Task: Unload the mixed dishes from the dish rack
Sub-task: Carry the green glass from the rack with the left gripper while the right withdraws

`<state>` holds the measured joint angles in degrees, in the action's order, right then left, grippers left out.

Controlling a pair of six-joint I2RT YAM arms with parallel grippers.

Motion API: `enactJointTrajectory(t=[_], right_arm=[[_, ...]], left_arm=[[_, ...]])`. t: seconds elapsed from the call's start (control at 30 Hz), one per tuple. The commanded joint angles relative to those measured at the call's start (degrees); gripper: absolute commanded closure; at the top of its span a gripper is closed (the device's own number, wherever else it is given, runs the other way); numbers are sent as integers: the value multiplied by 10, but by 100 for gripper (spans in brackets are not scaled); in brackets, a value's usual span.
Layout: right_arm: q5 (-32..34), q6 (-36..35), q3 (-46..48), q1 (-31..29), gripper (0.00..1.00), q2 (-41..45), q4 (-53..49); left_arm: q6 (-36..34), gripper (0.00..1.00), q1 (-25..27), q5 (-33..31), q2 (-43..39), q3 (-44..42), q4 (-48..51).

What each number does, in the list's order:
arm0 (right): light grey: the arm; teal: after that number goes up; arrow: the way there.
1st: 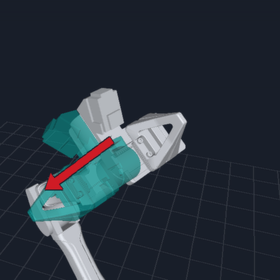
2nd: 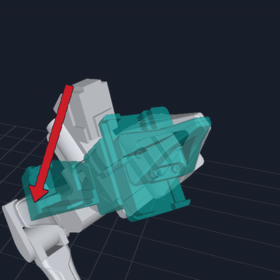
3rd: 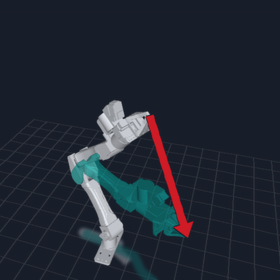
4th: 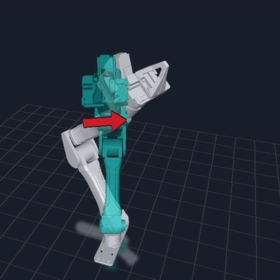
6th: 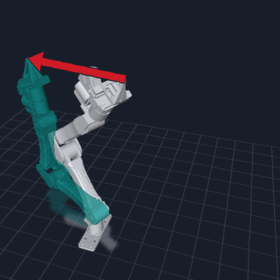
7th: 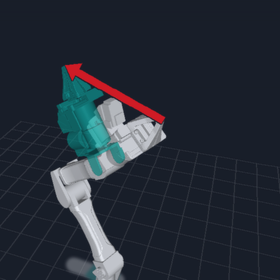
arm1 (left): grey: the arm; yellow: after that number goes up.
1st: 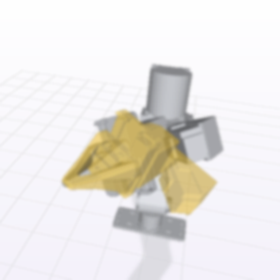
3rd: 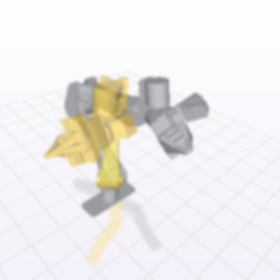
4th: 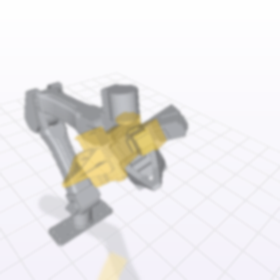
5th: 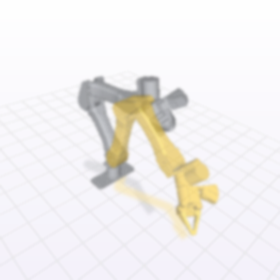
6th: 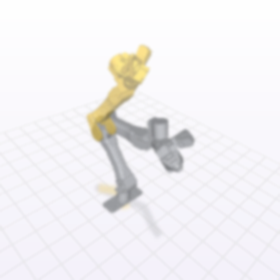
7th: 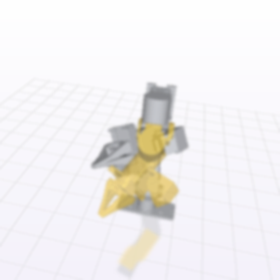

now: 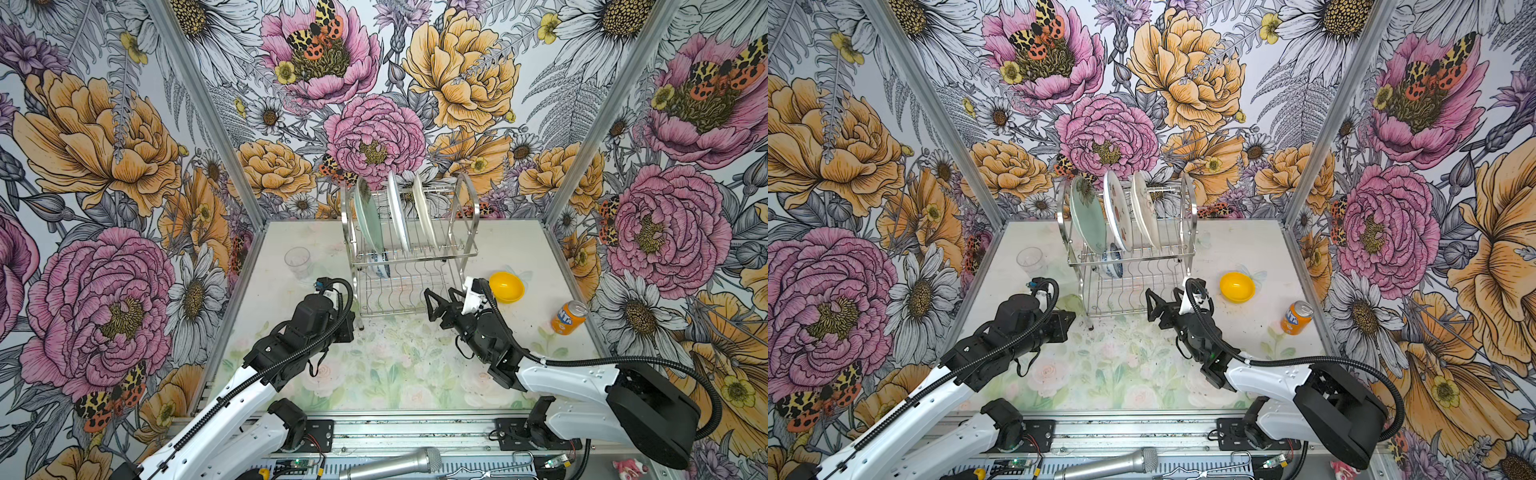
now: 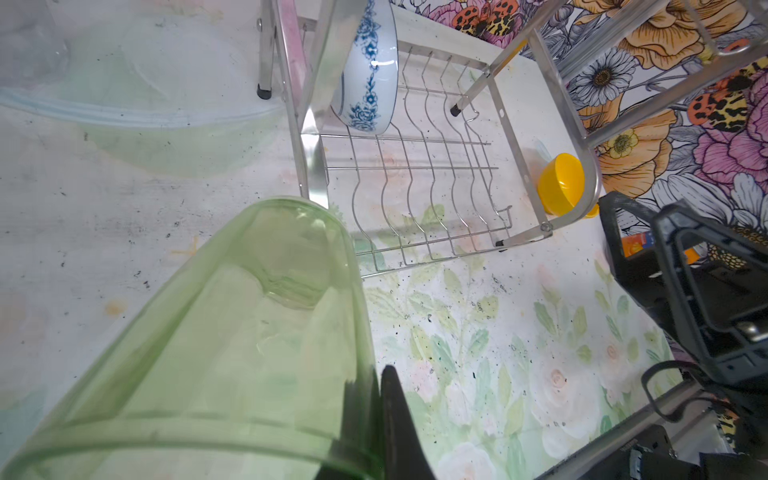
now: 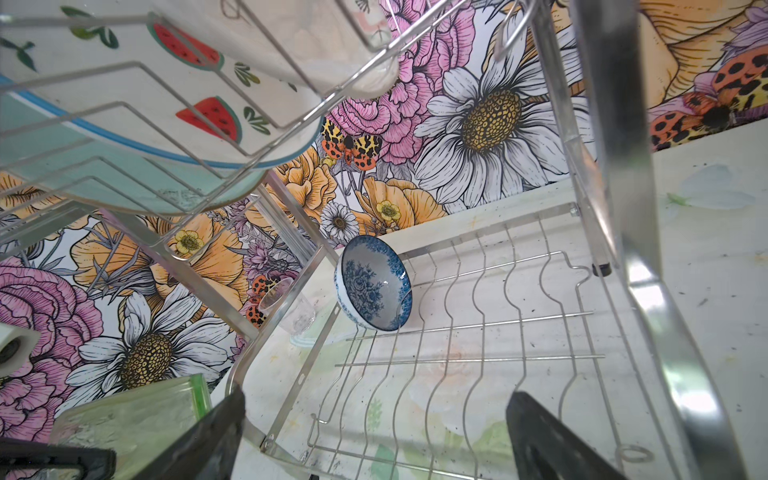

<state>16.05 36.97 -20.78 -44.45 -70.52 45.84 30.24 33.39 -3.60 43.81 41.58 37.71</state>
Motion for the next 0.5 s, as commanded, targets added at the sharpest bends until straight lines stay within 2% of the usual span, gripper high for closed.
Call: enactJointTrajectory(t=[0.0, 0.3, 0.47], right_arm=[[-9, -11, 9, 9, 1, 7, 1], [-49, -15, 23, 28, 2, 63, -45], [-70, -39, 23, 42, 2, 91, -75]], left_arm=[[2, 100, -25, -27, -4, -3, 7], [52, 100, -139, -75, 25, -12, -16], [41, 100, -216, -47, 70, 6, -58]])
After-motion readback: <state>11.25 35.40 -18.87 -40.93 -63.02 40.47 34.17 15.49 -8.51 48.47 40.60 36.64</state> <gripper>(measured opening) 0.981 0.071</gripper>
